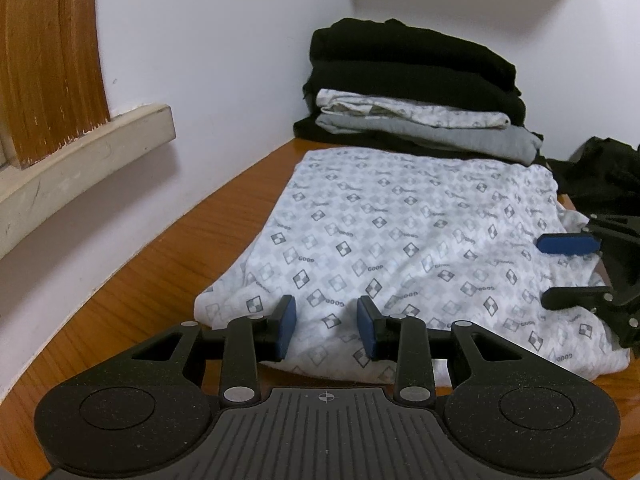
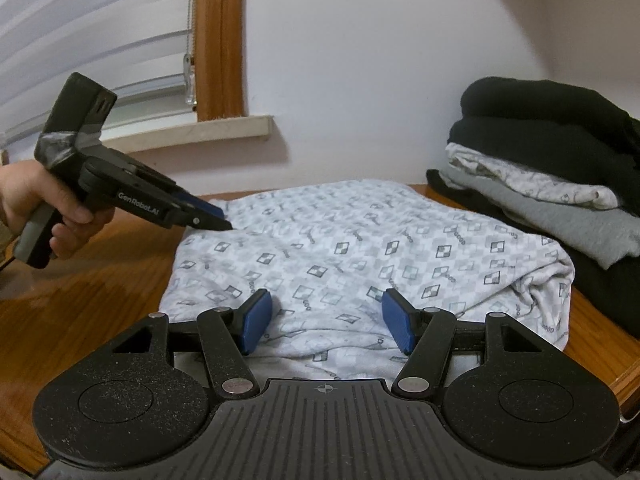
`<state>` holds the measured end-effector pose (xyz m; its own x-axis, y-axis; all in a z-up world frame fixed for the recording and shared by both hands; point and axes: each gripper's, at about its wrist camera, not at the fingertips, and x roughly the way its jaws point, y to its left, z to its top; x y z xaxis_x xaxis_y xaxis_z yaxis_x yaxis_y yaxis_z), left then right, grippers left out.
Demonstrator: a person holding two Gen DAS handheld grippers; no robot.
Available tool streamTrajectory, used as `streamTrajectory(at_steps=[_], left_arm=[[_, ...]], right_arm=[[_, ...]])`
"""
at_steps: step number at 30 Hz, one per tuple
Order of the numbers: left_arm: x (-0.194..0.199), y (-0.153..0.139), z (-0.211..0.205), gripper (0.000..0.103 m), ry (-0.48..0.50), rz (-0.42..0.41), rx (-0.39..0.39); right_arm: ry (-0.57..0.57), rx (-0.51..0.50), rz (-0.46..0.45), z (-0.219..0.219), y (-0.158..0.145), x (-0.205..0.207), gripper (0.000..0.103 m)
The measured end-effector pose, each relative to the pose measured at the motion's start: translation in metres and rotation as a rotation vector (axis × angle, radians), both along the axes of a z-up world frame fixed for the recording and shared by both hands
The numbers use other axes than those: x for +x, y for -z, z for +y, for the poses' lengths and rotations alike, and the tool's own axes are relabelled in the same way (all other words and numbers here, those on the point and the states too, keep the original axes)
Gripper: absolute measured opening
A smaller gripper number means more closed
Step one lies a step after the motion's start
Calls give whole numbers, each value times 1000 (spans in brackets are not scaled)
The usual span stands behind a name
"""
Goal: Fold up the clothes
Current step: 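Open both grippers and press the folded garment flat, then grasp the white printed garment edge with the left gripper and lift it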
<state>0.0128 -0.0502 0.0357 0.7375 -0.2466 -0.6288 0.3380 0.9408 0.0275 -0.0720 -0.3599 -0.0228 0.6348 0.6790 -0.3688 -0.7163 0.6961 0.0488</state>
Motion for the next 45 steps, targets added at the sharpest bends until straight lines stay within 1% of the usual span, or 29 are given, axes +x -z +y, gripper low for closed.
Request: streamTrajectory(at_steps=[8, 12, 13, 16, 20, 23, 24, 26, 28, 29, 30, 31, 32, 34, 36, 38, 40, 43, 45], left_arm=[[0, 0, 0, 37, 2, 1, 2], [0, -1, 0, 37, 3, 0, 6], [0, -1, -1, 37, 3, 0, 7], [-1, -1, 0, 37, 4, 1, 6], [-1, -1, 0, 37, 4, 2, 8], [-1, -3, 0, 37, 5, 9, 10], [0, -3, -1, 37, 6, 12, 11], [0, -5, -1, 37, 9, 22, 14], [0, -7, -1, 37, 19, 42, 14], [0, -9, -1, 37, 25, 53, 14], [0, -11, -1, 38, 33, 62, 5], [-1, -14, 0, 40, 42, 70, -7], [-1, -16, 1, 46, 52, 77, -19], [-3, -21, 1, 52, 60, 79, -32], [-5, -26, -1, 51, 50, 56, -27], [-7, -30, -3, 51, 45, 27, -39], [-11, -35, -7, 52, 60, -28, -62], [-5, -38, -23, 51, 105, -77, -75], [10, -37, -42, 48, 129, -87, -50]], right_arm=[[18, -11, -4, 3, -2, -3, 62], [53, -47, -3, 11, -13, -8, 62], [59, -41, -10, 12, -16, -12, 62], [13, 1, -7, 17, -27, -25, 62], [-73, -3, 0, 36, -32, -41, 63], [-124, -39, -1, 47, -29, -52, 63], [-131, -55, -6, 49, -27, -54, 65], [-126, -90, -24, 51, -23, -56, 65], [-118, -104, -26, 46, -21, -56, 64], [-119, -102, -22, 41, -21, -55, 58], [-118, -102, -17, 35, -21, -53, 47], [-122, -101, -10, 29, -22, -52, 44], [-130, -101, 0, 22, -23, -50, 42], [-144, -109, 12, 9, -24, -47, 40], [-157, -141, 11, -4, -26, -46, 40], [-164, -152, 24, -23, -28, -44, 40], [-153, -146, 40, -43, -29, -40, 39], [-105, -120, 44, -64, -28, -34, 40], [-91, -97, 45, -69, -26, -34, 40]])
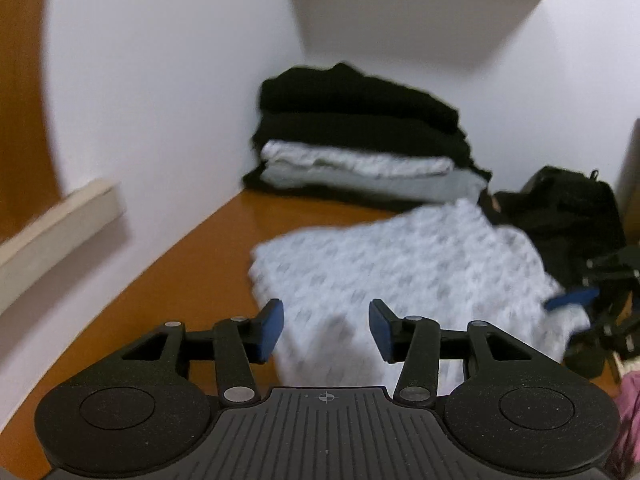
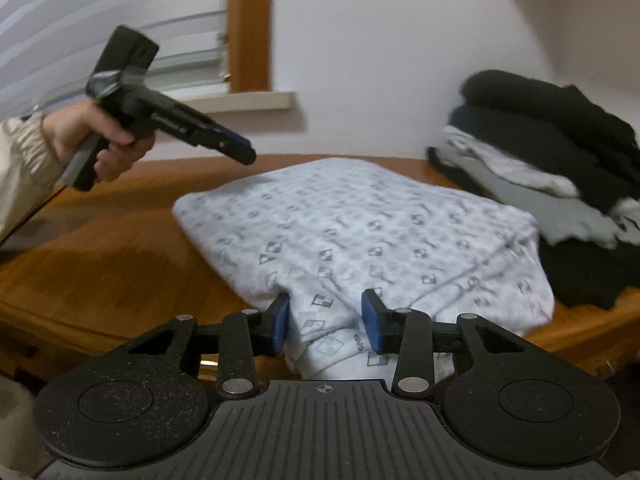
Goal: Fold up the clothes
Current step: 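Grasp the white printed garment edge with the left gripper and lift it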
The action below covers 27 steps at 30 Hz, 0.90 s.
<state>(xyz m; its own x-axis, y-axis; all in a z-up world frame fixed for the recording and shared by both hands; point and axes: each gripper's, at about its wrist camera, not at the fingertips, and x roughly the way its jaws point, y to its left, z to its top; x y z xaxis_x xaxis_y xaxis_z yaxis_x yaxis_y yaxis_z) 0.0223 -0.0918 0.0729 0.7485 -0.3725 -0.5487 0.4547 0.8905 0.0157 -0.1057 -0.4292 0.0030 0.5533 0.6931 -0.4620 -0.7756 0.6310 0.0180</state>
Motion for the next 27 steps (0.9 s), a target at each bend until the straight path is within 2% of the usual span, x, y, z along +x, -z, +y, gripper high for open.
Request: streamTrajectory(at_steps=[2, 4, 7, 11, 15, 18, 20, 22, 24, 27], left_arm=[[16, 2, -21, 39, 28, -4, 44], [30, 7, -35, 36, 44, 6, 76], [49, 19, -45, 36, 34, 63, 133], [49, 29, -32, 36, 25, 110, 145], [40, 30, -15, 36, 18, 125, 114], [33, 28, -3, 37, -8, 116, 70], [30, 25, 9, 47, -36, 112, 31], [28, 24, 26, 49, -79, 118, -21], [30, 24, 41, 50, -111, 136, -73], [39, 29, 57, 56, -123, 198, -158]], right_arm=[[-5, 8, -8, 0, 2, -1, 40], [-14, 10, -19, 0, 4, -2, 40], [-30, 22, -27, -3, 6, -3, 40], [-51, 60, -12, -6, 8, 1, 46], [-60, 155, 49, -18, 5, 9, 54], [25, 237, 78, -35, 0, 18, 61], [112, 279, 93, -46, -2, 28, 65], [217, 280, 87, -52, -3, 38, 74], [298, 251, 76, -54, -4, 50, 76], [334, 211, 104, -53, -2, 68, 76]])
